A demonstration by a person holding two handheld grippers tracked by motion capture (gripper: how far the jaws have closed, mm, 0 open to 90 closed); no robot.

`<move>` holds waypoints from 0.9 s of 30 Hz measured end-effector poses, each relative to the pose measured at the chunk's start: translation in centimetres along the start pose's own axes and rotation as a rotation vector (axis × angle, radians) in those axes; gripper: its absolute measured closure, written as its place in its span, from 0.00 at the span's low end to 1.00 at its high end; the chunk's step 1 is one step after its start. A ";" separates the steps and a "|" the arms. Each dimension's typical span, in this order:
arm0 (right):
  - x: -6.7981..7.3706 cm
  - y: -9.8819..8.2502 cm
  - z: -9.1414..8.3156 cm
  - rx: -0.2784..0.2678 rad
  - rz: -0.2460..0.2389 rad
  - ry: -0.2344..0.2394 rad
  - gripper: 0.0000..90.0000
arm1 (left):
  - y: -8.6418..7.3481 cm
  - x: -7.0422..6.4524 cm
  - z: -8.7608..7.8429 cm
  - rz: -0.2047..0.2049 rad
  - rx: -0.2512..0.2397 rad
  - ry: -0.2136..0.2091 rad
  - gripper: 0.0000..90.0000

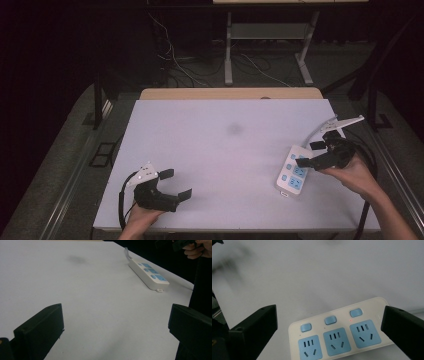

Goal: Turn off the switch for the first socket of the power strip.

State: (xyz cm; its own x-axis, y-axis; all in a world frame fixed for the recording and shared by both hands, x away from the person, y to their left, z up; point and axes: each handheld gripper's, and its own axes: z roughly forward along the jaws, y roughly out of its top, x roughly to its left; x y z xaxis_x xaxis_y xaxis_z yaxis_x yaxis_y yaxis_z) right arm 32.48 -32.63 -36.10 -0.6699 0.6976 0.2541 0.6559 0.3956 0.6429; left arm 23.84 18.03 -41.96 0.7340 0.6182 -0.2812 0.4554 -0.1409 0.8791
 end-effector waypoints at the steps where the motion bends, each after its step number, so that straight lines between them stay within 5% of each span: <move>1: -0.1 0.0 0.1 0.005 0.003 -0.002 0.00 | 0.0 0.0 0.0 0.000 0.000 0.000 0.00; 18: -1.7 0.4 1.3 0.012 0.021 -0.039 0.01 | 0.0 0.1 0.1 -0.002 0.008 -0.005 0.00; 27: -2.3 0.7 1.8 0.000 0.024 -0.065 0.26 | 0.0 0.2 0.1 0.000 0.011 -0.003 0.00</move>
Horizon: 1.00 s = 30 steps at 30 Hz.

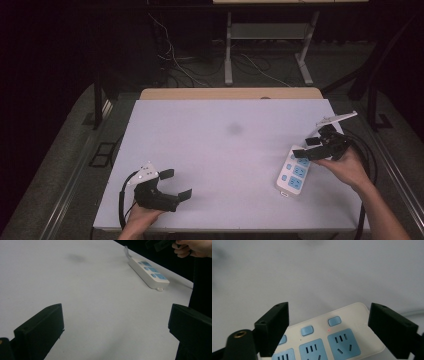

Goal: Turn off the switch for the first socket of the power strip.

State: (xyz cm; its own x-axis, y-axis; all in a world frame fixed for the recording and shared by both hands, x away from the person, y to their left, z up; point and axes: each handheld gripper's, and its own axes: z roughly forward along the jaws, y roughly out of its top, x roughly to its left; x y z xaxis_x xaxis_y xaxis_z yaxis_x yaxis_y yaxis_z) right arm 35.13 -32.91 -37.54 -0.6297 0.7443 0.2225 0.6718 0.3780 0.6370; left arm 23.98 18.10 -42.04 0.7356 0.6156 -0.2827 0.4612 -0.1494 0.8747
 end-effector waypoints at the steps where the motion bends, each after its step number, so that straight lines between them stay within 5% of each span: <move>1: 0.0 0.0 0.0 -0.001 -0.005 0.004 0.28 | 0.0 0.0 0.0 0.000 0.000 -0.001 0.00; 11: -0.6 0.0 0.6 0.021 -0.008 -0.021 0.61 | -0.1 0.1 0.1 -0.001 0.007 -0.001 0.00; 20: -0.6 0.1 1.3 0.056 -0.028 0.005 0.95 | -0.1 0.2 0.1 -0.002 0.007 0.000 0.00; 30: -0.8 0.1 2.4 0.094 -0.043 -0.002 0.99 | -0.1 0.3 0.1 -0.004 0.007 0.001 0.00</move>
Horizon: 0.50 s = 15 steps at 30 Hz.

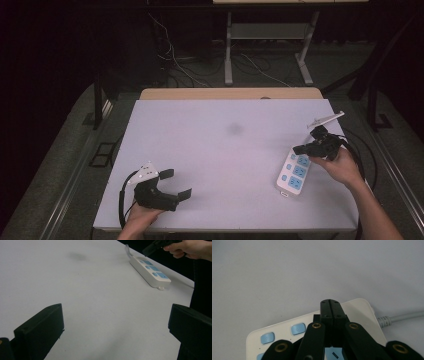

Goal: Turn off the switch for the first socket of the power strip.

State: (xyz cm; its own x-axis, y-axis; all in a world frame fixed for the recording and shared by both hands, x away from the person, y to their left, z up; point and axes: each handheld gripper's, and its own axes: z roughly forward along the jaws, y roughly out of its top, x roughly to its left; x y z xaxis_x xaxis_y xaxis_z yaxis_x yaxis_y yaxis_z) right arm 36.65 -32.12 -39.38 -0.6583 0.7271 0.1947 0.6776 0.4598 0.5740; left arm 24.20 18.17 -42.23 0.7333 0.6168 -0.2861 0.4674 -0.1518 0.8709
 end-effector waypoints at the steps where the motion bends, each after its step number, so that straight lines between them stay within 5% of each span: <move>1: 0.0 0.0 0.1 0.003 0.004 0.000 0.99 | 0.0 0.0 0.0 0.001 0.000 0.000 0.00; 15: -0.3 0.1 1.5 0.032 0.012 0.012 1.00 | 0.0 0.1 -0.1 0.000 -0.001 0.003 0.00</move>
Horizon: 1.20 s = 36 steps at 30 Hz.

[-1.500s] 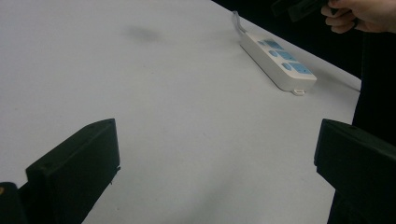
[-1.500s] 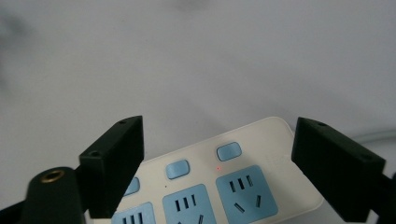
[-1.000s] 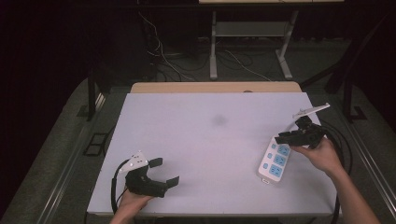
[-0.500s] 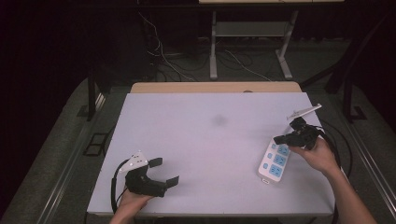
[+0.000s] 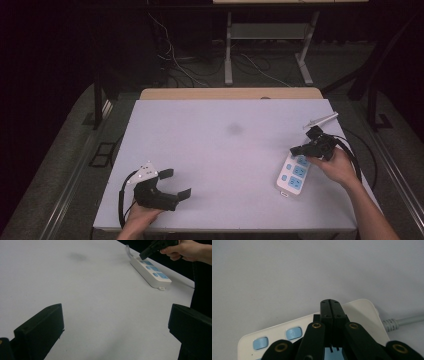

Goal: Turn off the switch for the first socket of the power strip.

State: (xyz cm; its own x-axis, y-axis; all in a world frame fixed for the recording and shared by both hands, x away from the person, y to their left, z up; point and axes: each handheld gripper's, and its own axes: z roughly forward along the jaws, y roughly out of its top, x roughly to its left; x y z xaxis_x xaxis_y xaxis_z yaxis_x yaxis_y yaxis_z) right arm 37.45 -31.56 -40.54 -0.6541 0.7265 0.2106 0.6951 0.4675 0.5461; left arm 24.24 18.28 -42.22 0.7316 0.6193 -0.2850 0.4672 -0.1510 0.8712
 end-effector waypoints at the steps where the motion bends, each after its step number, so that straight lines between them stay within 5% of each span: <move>1: 0.0 0.0 0.1 0.007 0.003 -0.001 0.99 | 0.0 0.0 0.0 0.000 0.000 0.000 0.00; 6: 0.2 0.0 0.5 0.041 -0.008 -0.014 1.00 | 0.0 0.0 0.0 0.001 0.003 0.000 0.00; 10: 0.1 0.0 0.5 0.060 -0.001 0.024 1.00 | 0.0 -0.1 0.1 0.004 0.002 -0.003 0.00; 18: 0.0 0.0 0.3 0.052 -0.016 -0.051 1.00 | 0.0 -0.1 0.1 0.005 0.004 -0.005 0.00; 21: -0.9 -0.5 0.2 0.028 0.027 -0.001 1.00 | 0.0 0.0 0.1 0.004 0.004 -0.004 0.00; 36: 0.8 0.1 0.8 0.058 -0.045 -0.021 1.00 | 0.0 0.0 0.1 0.005 0.007 -0.002 0.00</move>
State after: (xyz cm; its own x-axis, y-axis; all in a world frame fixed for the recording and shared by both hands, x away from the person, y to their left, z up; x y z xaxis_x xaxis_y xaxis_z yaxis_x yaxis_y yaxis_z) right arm 37.25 -30.52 -40.94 -0.6794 0.7140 0.1694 0.6814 0.5282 0.5067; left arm 24.29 18.16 -42.28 0.7348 0.6169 -0.2818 0.4670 -0.1590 0.8698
